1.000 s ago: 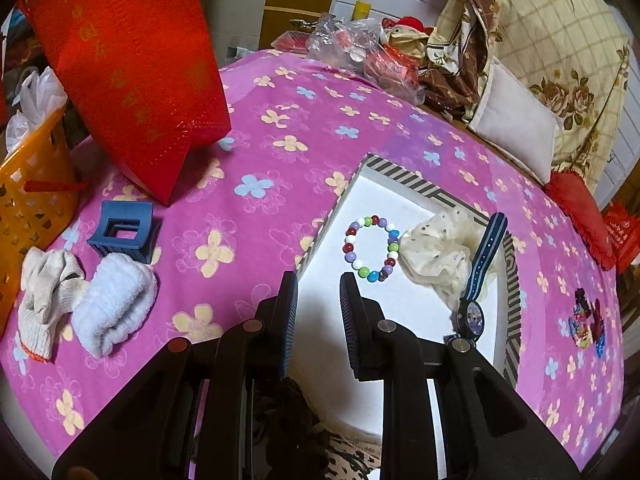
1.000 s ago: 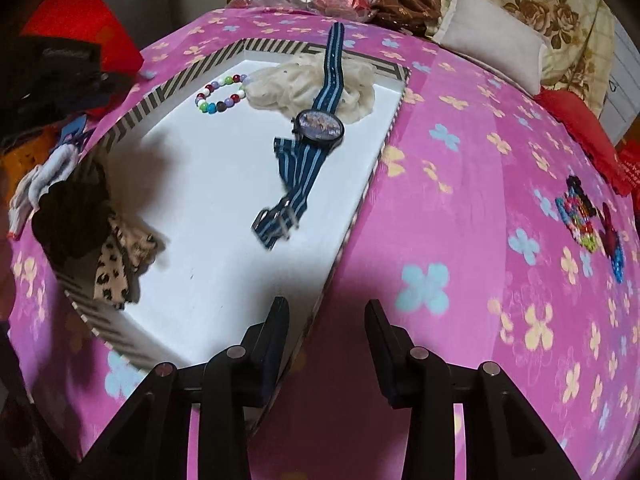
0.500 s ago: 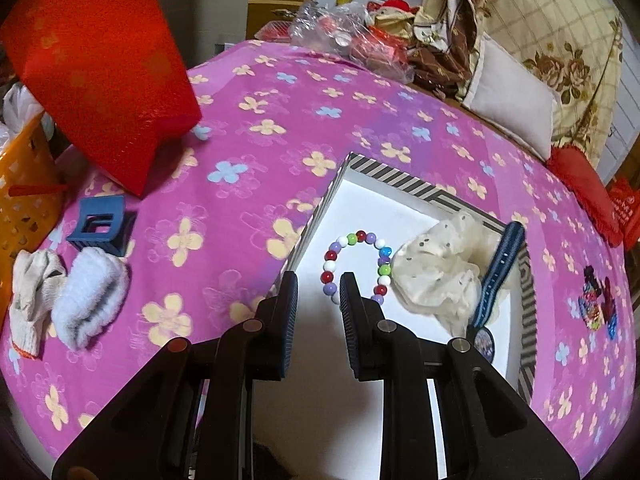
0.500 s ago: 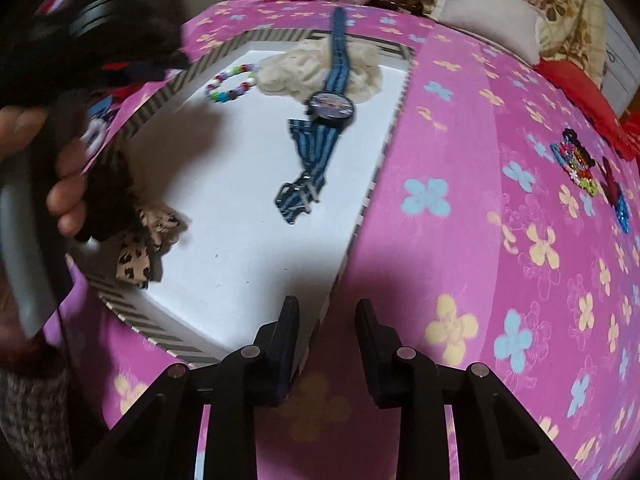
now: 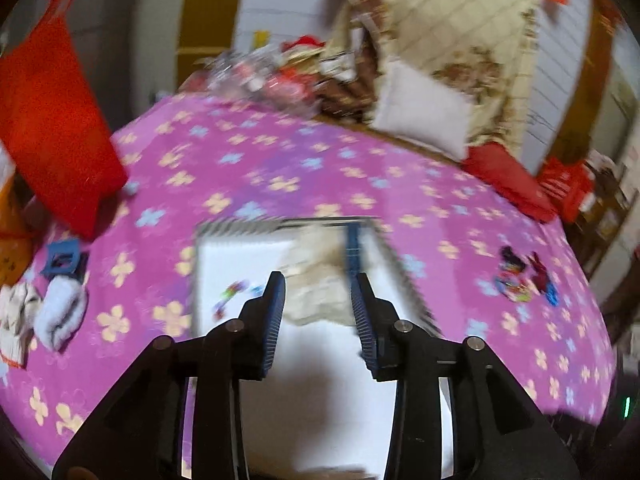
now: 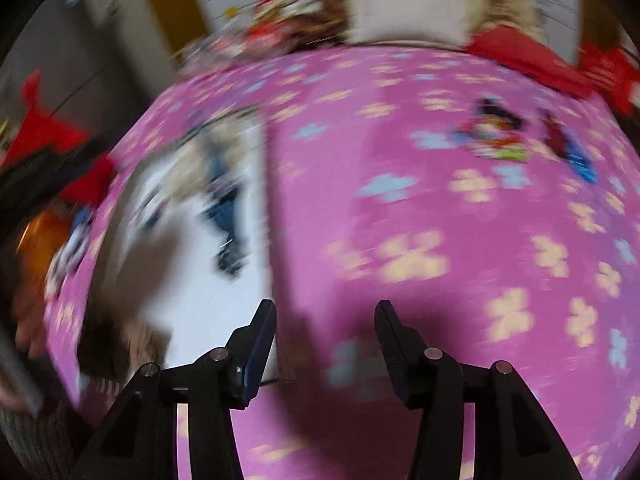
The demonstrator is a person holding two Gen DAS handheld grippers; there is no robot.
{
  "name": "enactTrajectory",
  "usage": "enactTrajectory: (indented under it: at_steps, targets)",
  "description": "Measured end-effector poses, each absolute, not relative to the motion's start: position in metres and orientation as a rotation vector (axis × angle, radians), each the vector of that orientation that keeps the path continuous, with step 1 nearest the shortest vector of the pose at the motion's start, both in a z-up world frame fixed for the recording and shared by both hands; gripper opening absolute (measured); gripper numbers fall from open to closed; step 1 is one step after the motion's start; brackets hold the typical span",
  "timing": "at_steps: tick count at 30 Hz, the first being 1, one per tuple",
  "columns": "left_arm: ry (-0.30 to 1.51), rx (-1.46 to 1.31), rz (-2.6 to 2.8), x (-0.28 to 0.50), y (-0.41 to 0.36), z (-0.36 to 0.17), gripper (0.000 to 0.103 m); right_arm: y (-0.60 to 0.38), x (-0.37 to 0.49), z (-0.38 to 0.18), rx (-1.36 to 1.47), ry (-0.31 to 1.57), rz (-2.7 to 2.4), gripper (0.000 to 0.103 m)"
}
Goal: Organize jewelry
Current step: 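Open both grippers over the tray and withdraw them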
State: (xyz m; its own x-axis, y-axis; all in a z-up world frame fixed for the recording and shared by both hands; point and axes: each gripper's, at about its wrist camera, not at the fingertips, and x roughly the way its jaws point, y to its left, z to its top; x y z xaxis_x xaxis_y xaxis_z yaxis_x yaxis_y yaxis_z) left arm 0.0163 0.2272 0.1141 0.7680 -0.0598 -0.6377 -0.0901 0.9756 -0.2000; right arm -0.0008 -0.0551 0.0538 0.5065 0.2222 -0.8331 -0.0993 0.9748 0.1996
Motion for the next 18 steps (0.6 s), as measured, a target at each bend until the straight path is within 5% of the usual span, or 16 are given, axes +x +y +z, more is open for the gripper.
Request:
enactTrajectory:
  at_steps: [2,13,18]
  targets:
    - [0.687,-0.194,-0.046,0.013,0.208,0.115,0.049,-0.074,0.009,0.048,0.164,1.061,0.168,0.048]
    - [0.871,-0.158,0.053,0.042,0.213,0.066,0.05,-0.028,0.005,0.043,0.046,1.077,0.307,0.048]
    - [0.956,-0.188,0.144,0.047,0.242,0.037,0.05,-0.002,-0.007,0.044,-0.055,1.073,0.348,0.04]
